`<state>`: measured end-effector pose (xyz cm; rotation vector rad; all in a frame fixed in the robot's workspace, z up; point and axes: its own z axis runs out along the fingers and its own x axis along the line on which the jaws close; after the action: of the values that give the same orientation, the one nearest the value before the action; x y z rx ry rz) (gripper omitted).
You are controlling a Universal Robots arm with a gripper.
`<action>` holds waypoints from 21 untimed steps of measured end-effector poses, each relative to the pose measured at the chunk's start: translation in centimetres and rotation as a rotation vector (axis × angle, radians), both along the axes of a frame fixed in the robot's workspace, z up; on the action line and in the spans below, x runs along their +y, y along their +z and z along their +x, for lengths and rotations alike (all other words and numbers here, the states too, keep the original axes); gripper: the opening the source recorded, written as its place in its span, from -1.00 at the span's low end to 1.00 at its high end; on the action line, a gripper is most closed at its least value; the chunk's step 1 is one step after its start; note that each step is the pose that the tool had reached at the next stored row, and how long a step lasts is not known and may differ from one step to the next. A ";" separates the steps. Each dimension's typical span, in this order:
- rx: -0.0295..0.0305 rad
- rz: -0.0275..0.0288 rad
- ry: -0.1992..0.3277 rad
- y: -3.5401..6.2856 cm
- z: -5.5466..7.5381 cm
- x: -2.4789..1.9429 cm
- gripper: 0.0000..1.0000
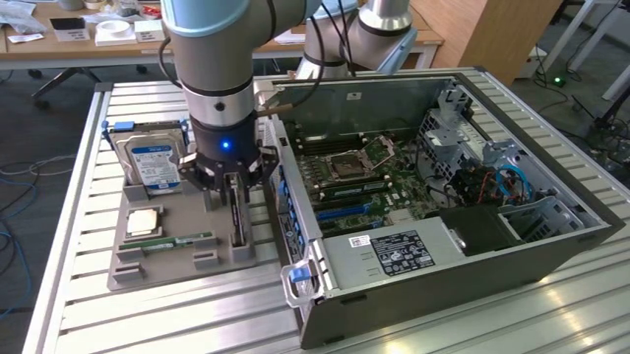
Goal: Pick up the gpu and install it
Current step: 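Pick up the gpu and move the gpu toward the slot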
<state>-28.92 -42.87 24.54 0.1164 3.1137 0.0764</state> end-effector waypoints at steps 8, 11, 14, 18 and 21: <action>0.0000 -0.0001 0.000 -1.14 0.0 0.33 -0.17; 0.0002 -0.0002 0.000 -1.62 -0.1 0.38 -0.17; 0.0000 -0.0001 0.000 -1.63 -0.1 0.39 -0.17; 0.0000 0.0000 0.000 -1.63 -0.1 0.39 -0.17; 0.0000 0.0000 0.000 -1.63 -0.1 0.38 -0.17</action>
<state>-29.03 -42.49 22.91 0.1163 3.1137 0.0763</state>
